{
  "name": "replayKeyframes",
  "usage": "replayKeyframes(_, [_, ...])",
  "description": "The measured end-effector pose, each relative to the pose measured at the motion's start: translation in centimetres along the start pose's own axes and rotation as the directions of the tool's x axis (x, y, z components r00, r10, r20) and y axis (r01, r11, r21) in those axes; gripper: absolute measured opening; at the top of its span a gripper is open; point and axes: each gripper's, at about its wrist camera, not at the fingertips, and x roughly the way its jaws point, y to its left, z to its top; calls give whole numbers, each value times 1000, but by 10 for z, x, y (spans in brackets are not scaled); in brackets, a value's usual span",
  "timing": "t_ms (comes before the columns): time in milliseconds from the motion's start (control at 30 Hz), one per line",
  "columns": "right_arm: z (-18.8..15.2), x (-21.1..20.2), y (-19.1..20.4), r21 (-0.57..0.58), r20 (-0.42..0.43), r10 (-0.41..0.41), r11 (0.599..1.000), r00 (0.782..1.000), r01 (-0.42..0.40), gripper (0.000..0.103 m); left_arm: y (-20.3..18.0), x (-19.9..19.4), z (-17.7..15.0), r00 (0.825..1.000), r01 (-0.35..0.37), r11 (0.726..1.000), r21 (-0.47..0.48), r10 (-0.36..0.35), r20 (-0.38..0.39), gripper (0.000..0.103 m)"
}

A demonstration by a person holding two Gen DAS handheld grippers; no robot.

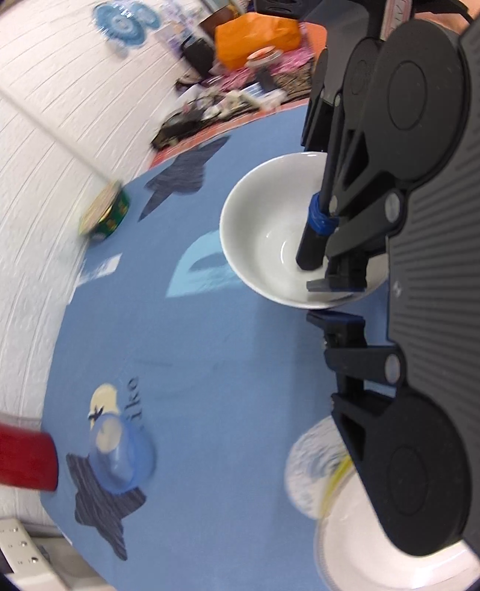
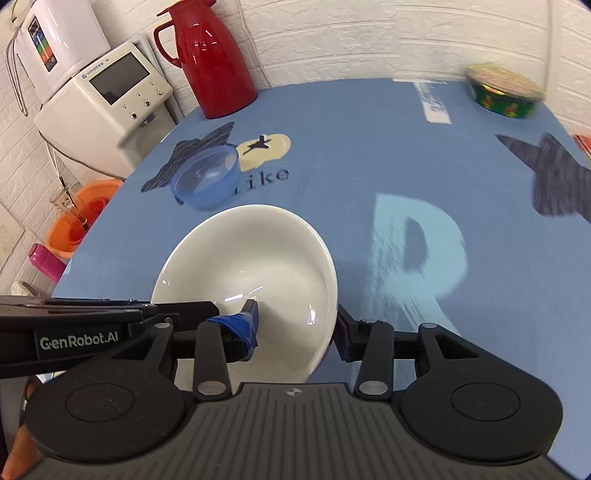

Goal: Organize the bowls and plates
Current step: 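Lower the red bowl with both tools into the steel bowl and open both, then move both tools to the blue plastic bowl and close the right tool on its rim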

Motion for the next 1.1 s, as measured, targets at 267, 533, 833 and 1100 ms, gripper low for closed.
replayKeyframes(267, [-69, -53, -3, 63, -2, -67, 996, 998, 67, 29, -30, -13, -64, 999, 13, 996, 89, -9, -40, 0])
replayKeyframes(533, [-113, -48, -11, 109, -44, -66, 992, 997, 70, 29, -28, 2, -86, 996, -13, 995, 97, 21, -85, 0])
replayKeyframes(833, [-110, -62, -12, 67, 15, -120, 991, 993, 119, 29, -28, -20, -76, 999, -25, 990, 140, 21, 28, 0])
replayKeyframes(1100, [-103, -68, -13, 101, 55, -105, 990, 993, 99, 29, -23, -37, -77, 992, -73, 979, 191, 50, 119, 67])
